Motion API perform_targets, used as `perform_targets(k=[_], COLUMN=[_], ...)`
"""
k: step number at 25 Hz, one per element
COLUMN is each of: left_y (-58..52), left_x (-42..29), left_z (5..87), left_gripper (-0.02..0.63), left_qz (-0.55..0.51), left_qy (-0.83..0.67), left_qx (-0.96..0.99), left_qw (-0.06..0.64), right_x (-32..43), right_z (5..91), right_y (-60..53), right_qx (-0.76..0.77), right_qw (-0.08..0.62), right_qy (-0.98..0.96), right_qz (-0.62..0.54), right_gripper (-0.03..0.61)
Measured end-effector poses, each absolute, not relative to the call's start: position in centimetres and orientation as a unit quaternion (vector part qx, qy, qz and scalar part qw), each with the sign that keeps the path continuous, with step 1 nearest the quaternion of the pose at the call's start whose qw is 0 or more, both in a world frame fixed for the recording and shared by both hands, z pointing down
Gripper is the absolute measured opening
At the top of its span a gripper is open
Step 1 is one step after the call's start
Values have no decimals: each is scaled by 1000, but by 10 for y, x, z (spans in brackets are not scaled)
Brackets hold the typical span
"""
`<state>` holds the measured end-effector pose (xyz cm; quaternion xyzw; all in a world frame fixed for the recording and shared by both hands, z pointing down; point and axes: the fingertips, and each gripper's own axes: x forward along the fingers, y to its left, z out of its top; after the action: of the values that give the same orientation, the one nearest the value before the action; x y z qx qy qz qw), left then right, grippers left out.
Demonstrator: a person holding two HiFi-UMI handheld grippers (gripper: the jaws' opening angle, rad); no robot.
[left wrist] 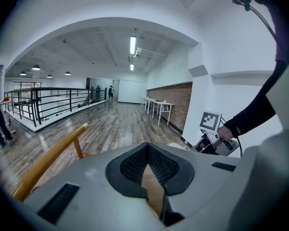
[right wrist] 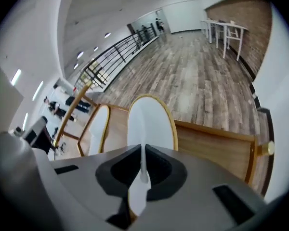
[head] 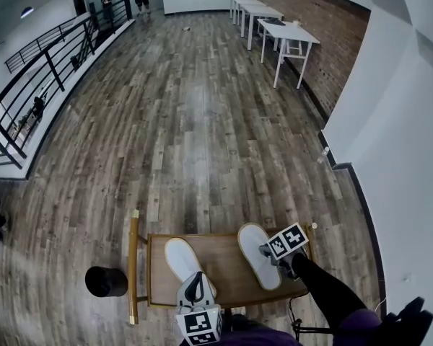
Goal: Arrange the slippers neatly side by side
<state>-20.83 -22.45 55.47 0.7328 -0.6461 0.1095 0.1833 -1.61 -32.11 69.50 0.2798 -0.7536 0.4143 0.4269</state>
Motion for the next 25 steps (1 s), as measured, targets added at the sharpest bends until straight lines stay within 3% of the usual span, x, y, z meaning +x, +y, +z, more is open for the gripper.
perform_targets(k=[8, 25], left_y=[-220, -219], left_x=[-205, -226], left_z=[553, 557], left_gripper=[0, 0], left_qz=[102, 113], left_qy=[-642, -659], left_qx=[737, 719], left_qw=[184, 190], right_x=[-21, -30], right_z=[687, 737], right_y=[-307, -298], right_qx=[332, 330], right_qw=[300, 370], right_qy=[-698, -667], right_qz=[559, 557], right_gripper=[14, 14])
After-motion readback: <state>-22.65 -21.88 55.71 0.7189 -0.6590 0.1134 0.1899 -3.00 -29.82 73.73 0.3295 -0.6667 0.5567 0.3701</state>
